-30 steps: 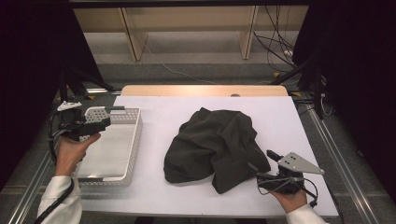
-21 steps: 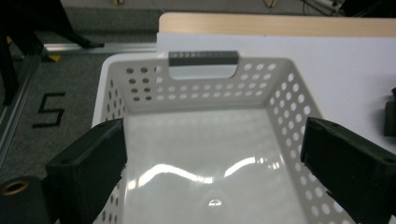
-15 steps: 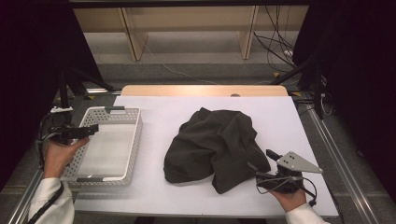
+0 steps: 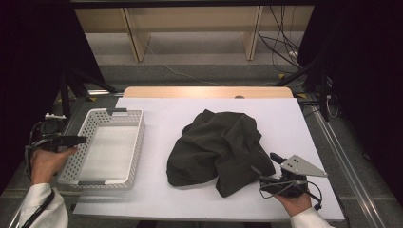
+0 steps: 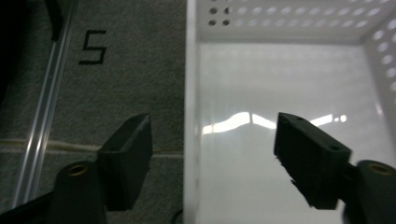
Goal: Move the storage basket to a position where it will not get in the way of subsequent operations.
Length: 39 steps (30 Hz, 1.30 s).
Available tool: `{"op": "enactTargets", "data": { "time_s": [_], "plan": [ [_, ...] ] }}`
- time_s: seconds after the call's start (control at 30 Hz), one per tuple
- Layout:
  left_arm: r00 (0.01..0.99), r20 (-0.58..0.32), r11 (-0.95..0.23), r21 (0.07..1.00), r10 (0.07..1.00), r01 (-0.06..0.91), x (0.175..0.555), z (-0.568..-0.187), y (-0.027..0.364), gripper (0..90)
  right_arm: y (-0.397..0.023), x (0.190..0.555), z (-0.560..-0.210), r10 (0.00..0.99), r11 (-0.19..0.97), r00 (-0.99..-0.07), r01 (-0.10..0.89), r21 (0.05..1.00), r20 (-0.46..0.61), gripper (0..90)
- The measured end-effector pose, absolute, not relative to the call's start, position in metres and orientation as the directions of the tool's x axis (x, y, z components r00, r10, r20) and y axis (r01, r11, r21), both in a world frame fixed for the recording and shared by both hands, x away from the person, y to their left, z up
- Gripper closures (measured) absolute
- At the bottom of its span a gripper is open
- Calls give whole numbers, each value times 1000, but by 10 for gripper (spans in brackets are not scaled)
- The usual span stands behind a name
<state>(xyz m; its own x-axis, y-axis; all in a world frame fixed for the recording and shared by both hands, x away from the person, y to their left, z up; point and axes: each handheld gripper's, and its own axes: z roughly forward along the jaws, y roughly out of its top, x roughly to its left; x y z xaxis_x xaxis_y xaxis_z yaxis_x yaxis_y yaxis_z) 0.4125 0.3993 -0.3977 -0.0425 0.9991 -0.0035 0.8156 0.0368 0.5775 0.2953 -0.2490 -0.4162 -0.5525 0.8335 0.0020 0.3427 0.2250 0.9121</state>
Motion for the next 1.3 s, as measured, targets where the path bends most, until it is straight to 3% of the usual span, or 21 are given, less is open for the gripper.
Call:
{"op": "enactTargets", "data": {
  "time_s": [0.1, 0.27, 0.33, 0.4, 0.47, 0.83, 1.3],
  "plan": [
    [-32, -11, 32, 557, 999, 830, 412, -404, 405, 433, -249, 295, -416, 832, 226, -554, 343, 912, 2, 217],
    [-32, 13, 21, 523, 999, 852, 413, -410, 407, 557, -249, 295, -416, 833, 224, -553, 341, 913, 3, 219],
    [-40, 19, 25, 514, 999, 857, 413, -413, 408, 682, -249, 295, -416, 833, 227, -553, 345, 911, 2, 220],
    [-38, 18, 23, 509, 999, 861, 413, -414, 408, 723, -249, 295, -416, 833, 225, -553, 343, 912, 2, 220],
    [-25, 5, 19, 508, 1000, 861, 414, -415, 407, 820, -249, 295, -416, 833, 227, -553, 343, 912, 1, 221],
    [-30, -46, 50, 531, 998, 846, 425, -416, 387, 836, -249, 296, -417, 833, 228, -553, 342, 912, -1, 224],
    [2, -47, 25, 566, 999, 824, 432, -419, 376, 827, -247, 298, -418, 828, 237, -560, 347, 908, -2, 224]
  ]
}}
